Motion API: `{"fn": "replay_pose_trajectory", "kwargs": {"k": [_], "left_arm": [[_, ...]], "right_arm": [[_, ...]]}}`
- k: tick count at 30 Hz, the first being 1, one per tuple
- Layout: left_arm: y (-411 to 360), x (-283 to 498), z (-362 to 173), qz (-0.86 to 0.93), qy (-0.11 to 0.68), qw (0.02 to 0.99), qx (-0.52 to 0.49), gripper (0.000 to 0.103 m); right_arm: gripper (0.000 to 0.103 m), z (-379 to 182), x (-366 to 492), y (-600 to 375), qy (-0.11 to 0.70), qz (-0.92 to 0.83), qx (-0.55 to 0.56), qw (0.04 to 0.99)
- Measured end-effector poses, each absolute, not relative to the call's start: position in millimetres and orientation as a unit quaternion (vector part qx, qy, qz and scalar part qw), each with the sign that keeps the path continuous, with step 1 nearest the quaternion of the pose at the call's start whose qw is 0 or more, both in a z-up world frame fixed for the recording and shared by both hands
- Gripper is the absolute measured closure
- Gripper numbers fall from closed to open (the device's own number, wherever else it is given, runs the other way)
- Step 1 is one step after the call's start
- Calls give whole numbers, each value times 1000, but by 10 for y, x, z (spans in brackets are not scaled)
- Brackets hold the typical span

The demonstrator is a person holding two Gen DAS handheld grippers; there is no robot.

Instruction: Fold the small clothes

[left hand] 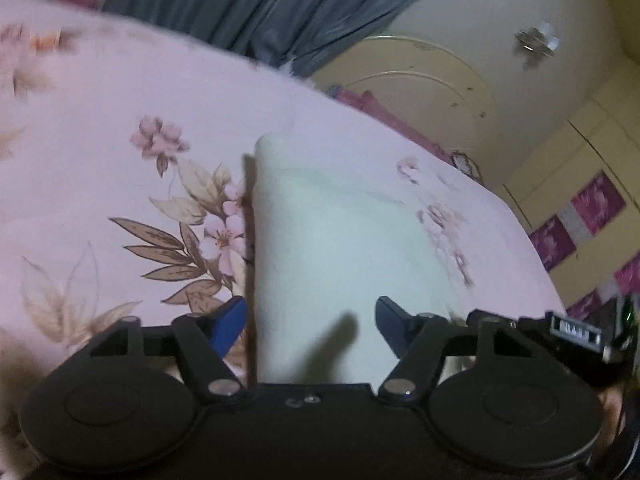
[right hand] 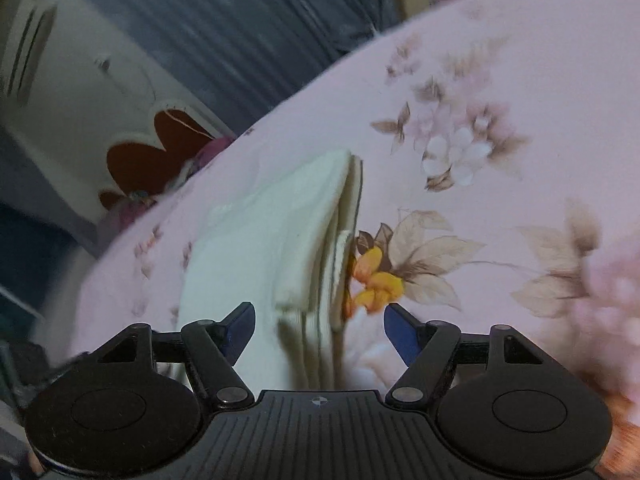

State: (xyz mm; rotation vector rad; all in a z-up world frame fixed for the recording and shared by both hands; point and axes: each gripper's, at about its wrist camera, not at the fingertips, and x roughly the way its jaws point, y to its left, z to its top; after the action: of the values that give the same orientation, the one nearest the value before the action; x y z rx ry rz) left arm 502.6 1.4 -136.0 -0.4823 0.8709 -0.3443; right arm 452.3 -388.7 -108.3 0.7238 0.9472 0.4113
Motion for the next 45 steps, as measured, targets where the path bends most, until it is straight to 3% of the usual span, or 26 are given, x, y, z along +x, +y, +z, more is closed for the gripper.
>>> {"fn": "replay_pose_trajectory", "kwargs": {"k": [6,11,13,16,19,21,32,45], "left_arm": [[73,5249,-1601,-155,443,833,-294,39],[-91,5374,-1572,-154,459,834,-264,38],[-175,5398,-1534,-150,464,839,-241,38],[-358,5443,-1482,-138,469,853,-182,45],[-493,5406,-1400,-129,455,869,-145,63],[-602,5340,-1309,-125,439,884,-104,69],[-470,4998,-857,-157,389,908,-15,72],[735,4637,-553,-149,362,920,-12,72]], "right_arm": [[40,-1273,4809,-3897,464,205,368,780],[58,-1342,4971,-3799,473,220,373,767],[59,-1330,5020,-3753,475,225,363,769],[60,-1261,5053,-3629,476,229,320,786],[67,-1212,5049,-3494,467,224,270,812],[71,-1147,4988,-3422,458,218,244,827],[73,-508,4532,-2932,398,207,179,876],[73,-190,4266,-1449,378,229,140,886]]}}
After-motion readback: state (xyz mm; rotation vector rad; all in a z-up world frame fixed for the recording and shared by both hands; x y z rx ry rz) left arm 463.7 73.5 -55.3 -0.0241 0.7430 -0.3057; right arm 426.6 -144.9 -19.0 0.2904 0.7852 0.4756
